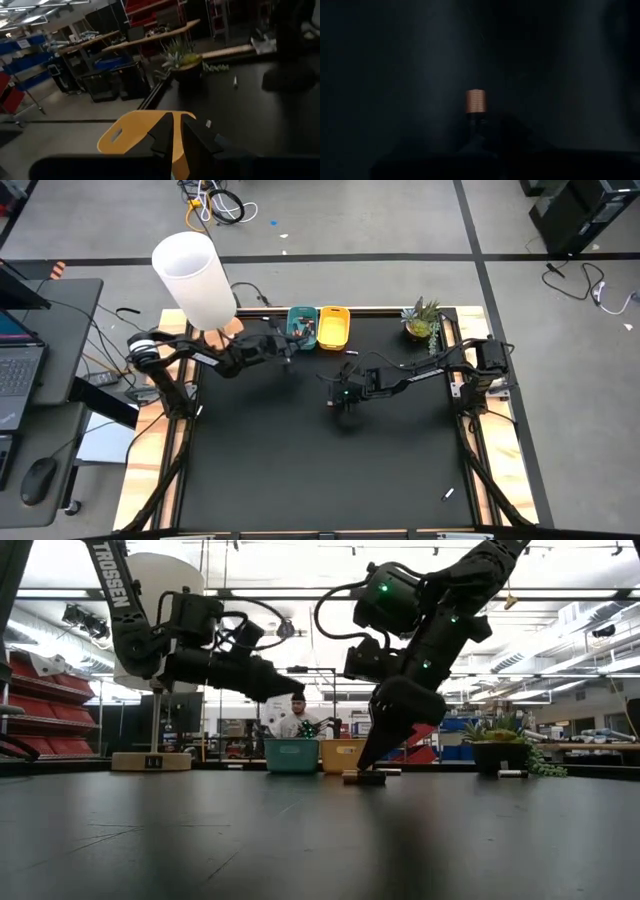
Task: Sort batteries
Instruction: Put the gold black battery into the blue bin
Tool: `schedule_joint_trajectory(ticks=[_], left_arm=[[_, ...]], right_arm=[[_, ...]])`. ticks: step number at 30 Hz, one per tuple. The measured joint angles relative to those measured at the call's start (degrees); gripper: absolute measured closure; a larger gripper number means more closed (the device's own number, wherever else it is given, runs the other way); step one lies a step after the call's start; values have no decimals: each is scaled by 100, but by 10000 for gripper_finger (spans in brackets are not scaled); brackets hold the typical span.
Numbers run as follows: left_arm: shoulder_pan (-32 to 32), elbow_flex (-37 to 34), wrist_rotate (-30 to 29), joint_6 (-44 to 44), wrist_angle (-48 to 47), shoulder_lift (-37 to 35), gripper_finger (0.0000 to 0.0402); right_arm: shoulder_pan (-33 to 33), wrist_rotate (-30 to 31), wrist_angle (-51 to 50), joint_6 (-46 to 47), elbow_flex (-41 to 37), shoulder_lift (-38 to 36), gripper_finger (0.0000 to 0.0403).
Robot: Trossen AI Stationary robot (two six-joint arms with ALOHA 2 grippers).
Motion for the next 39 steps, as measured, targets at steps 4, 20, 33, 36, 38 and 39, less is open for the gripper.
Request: schedule_joint_trajectory(ticks=[4,20,33,36,38,39], left_arm=[[0,0,512,-406,-45,-263,353],[45,-4,1006,-873,-597,-422,353],[-35,-4,789,-1131,-1491,-416,353],[-50,-4,786,-949,-1746,-416,353],[-70,-4,744,-941,-1833,-416,353],[-76,-4,698,-943,-1853,-416,353]], right_arm=[[-1,48,-36,315,0,-43,365],[261,-549,15,273,-352,-93,232],[75,-1070,841,-72,-726,-103,311],[-58,-1182,700,3,-715,-104,346],[-100,-1177,634,-7,-710,-109,368],[-114,-1178,618,-15,-711,-111,377]])
